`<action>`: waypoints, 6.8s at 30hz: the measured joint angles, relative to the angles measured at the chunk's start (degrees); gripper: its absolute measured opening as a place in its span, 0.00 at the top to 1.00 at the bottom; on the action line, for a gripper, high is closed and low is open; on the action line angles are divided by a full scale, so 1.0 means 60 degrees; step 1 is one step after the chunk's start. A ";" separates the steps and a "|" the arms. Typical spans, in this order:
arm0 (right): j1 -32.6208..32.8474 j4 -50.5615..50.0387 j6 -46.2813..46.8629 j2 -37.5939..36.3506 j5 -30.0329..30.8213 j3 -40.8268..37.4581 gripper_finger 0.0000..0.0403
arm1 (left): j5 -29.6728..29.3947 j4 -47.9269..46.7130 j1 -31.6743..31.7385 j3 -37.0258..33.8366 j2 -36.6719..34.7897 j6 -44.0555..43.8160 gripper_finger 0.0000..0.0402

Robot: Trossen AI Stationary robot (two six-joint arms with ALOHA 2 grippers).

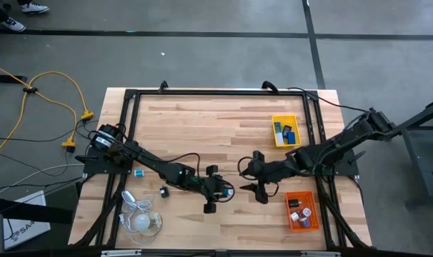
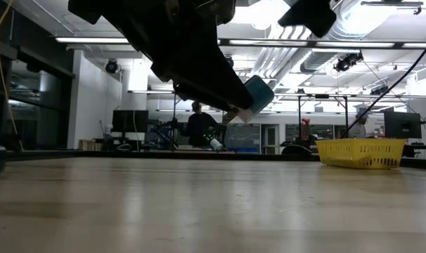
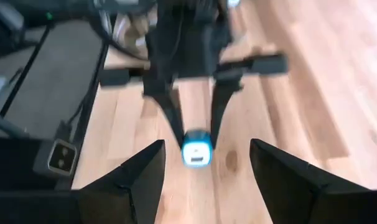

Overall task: Pick & Place Office items
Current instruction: Put the right light blue charger adapter into the orange bin

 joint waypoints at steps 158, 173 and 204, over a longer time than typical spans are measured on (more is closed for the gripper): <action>0.5276 -0.8685 1.1636 -0.1110 -0.1129 -0.0004 0.70 | -0.0854 0.2097 -0.0228 0.0004 -0.0239 0.0892 0.40; 0.6183 -0.8686 1.2919 0.0380 -0.1121 -0.0004 0.69 | -0.0854 0.2035 -0.0228 0.0004 -0.0239 0.0892 0.40; 0.6221 -0.8324 1.2739 0.1274 -0.1328 -0.0004 0.66 | -0.0858 0.2035 -0.0315 0.0000 -0.0239 0.0896 0.40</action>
